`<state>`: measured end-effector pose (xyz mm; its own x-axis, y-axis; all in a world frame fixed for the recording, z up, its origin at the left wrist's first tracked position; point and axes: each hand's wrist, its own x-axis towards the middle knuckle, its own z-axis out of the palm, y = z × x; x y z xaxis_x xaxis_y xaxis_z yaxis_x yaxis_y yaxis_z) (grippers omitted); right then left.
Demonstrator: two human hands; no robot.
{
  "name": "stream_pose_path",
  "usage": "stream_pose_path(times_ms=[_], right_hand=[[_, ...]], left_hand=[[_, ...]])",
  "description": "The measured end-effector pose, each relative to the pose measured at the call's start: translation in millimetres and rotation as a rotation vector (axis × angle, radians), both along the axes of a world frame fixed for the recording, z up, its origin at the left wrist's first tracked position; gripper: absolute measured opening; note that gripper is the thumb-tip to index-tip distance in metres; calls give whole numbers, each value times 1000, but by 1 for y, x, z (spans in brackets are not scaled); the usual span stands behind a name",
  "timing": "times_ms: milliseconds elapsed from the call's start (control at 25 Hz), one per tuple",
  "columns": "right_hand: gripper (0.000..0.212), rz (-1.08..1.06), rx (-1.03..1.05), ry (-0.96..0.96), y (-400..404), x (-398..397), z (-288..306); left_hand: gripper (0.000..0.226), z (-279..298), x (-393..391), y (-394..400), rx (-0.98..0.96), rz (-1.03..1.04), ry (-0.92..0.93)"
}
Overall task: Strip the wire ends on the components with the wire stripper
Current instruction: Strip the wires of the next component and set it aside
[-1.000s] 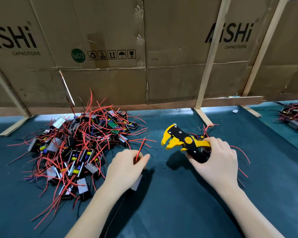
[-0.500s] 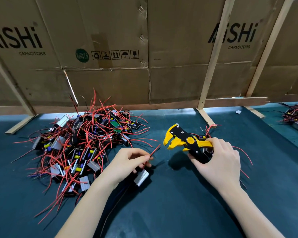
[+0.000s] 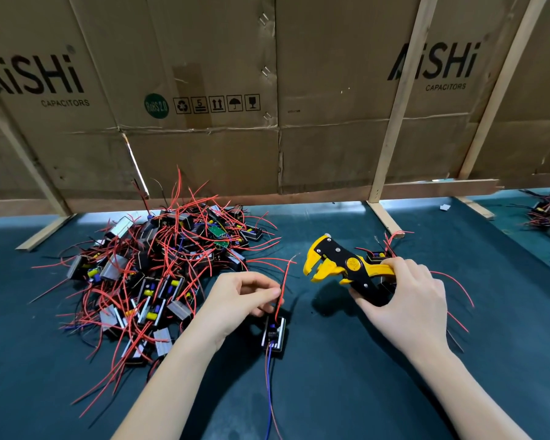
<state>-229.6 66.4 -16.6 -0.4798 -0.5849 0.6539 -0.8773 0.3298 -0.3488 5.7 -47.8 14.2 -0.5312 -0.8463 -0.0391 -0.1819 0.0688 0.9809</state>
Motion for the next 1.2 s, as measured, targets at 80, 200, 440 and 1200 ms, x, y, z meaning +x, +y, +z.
stream_pose_path(times_ms=[80, 200, 440, 1200], right_hand=[[52, -2, 2, 1, 0, 0, -1], [51, -2, 3, -7, 0, 0, -1], [52, -3, 13, -11, -2, 0, -2], [60, -28, -27, 99, -2, 3, -2]], left_hand=[[5, -1, 0, -1, -36, -8, -23], [19, -3, -4, -1, -55, 8, -78], [18, -4, -6, 2, -105, -14, -17], [5, 0, -8, 14, -322, -143, 88]])
